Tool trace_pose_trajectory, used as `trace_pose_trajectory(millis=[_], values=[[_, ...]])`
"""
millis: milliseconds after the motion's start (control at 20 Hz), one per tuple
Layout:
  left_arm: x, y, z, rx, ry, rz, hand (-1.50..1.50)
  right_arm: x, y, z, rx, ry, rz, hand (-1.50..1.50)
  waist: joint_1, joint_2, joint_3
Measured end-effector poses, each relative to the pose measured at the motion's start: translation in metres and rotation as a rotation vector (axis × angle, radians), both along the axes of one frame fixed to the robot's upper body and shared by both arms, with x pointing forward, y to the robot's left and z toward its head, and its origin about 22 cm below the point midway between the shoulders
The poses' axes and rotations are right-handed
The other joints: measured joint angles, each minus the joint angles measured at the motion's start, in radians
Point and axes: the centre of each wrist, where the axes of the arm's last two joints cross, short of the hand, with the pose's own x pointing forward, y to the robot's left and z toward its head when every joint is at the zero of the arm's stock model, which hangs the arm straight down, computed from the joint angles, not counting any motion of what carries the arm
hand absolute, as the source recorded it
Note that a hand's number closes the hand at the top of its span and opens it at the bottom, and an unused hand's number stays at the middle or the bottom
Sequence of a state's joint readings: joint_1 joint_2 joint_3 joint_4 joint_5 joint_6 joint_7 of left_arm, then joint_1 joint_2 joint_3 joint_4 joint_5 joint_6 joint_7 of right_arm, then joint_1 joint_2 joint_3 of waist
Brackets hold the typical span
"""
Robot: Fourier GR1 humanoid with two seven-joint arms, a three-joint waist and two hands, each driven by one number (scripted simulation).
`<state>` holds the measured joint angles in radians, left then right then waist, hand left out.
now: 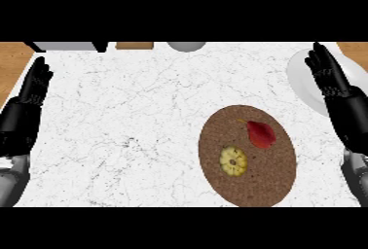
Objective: Pick the squash from the placemat and place it in the plate
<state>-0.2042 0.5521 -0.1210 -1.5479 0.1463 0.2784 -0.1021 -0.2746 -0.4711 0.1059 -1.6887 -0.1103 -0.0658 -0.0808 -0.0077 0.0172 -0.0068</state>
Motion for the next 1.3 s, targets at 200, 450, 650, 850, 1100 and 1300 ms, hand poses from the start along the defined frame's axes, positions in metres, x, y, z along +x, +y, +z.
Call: trace_pose_trajectory(millis=[200,450,650,850,1100,1300], values=[[-0.002,-0.008,-0.020,-0.060,0.126,0.022,0.00,-0.005,0.033,-0.008,-0.107,0.104,0.256,1.50,0.025,-0.004,0.003],[-0.017,-0.019,-0.062,-0.139,0.344,0.040,0.00,-0.010,0.063,0.034,-0.506,-0.075,0.508,1.50,0.067,-0.029,-0.008],[-0.025,-0.032,-0.082,-0.201,0.455,0.064,0.00,-0.015,0.071,0.017,-0.691,-0.208,0.579,1.50,0.053,-0.019,0.001],[-0.026,-0.044,-0.089,-0.235,0.497,0.074,0.00,-0.012,0.061,-0.037,-0.481,-0.035,0.687,-1.50,0.046,-0.002,0.008],[-0.029,-0.051,-0.095,-0.245,0.529,0.086,0.00,0.000,0.044,-0.065,-0.560,0.009,0.897,-1.50,0.041,-0.007,0.009],[-0.030,-0.056,-0.096,-0.252,0.531,0.100,0.00,0.012,0.050,-0.050,-0.784,-0.082,0.929,-1.50,0.033,-0.013,0.008]])
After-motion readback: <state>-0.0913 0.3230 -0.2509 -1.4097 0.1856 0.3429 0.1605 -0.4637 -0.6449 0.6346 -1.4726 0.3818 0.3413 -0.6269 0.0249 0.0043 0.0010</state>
